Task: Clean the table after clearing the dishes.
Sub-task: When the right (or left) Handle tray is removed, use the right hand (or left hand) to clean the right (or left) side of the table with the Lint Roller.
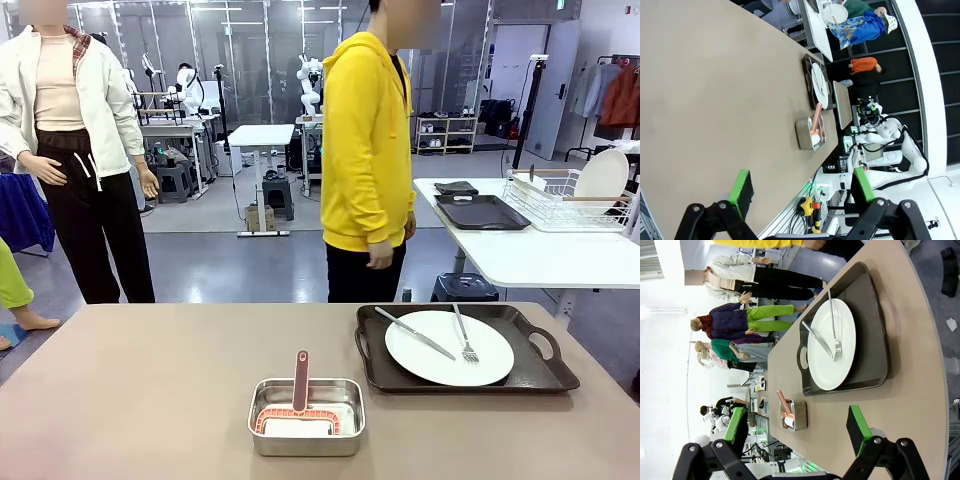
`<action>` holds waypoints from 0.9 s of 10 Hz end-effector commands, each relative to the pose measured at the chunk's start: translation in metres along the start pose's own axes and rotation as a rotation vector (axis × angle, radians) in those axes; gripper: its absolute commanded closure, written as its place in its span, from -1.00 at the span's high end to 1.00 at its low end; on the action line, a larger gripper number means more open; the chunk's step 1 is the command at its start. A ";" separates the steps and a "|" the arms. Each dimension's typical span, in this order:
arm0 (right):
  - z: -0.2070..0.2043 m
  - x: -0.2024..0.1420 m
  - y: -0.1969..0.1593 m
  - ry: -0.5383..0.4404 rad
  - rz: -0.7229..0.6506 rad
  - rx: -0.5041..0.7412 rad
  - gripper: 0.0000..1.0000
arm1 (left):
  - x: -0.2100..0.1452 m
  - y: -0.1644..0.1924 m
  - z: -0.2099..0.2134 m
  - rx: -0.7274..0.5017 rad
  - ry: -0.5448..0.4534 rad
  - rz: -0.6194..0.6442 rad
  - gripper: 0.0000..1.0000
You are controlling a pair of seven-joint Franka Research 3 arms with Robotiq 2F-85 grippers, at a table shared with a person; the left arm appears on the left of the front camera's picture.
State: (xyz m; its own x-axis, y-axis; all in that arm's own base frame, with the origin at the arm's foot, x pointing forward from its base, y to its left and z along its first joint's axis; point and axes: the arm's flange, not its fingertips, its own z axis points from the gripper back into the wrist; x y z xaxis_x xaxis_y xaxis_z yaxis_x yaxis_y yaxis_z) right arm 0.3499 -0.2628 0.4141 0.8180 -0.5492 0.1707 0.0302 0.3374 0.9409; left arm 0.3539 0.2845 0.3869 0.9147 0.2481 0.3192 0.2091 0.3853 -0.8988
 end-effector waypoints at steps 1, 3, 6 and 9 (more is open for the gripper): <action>0.000 -0.001 0.003 -0.002 0.005 0.007 1.00 | -0.001 -0.006 0.002 0.002 -0.001 0.012 1.00; 0.000 -0.001 0.003 -0.002 0.005 0.007 1.00 | -0.001 -0.006 0.002 0.002 -0.001 0.012 1.00; 0.000 -0.001 0.003 -0.002 0.005 0.007 1.00 | -0.001 -0.006 0.002 0.002 -0.001 0.012 1.00; 0.000 -0.001 0.003 -0.002 0.005 0.007 1.00 | -0.001 -0.006 0.002 0.002 -0.001 0.012 1.00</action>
State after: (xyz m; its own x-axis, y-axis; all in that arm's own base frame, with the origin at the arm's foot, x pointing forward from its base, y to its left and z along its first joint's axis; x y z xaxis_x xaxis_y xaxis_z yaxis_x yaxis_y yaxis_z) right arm 0.3499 -0.2628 0.4141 0.8180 -0.5492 0.1707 0.0302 0.3374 0.9409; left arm 0.3539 0.2845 0.3869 0.9147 0.2481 0.3192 0.2091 0.3853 -0.8988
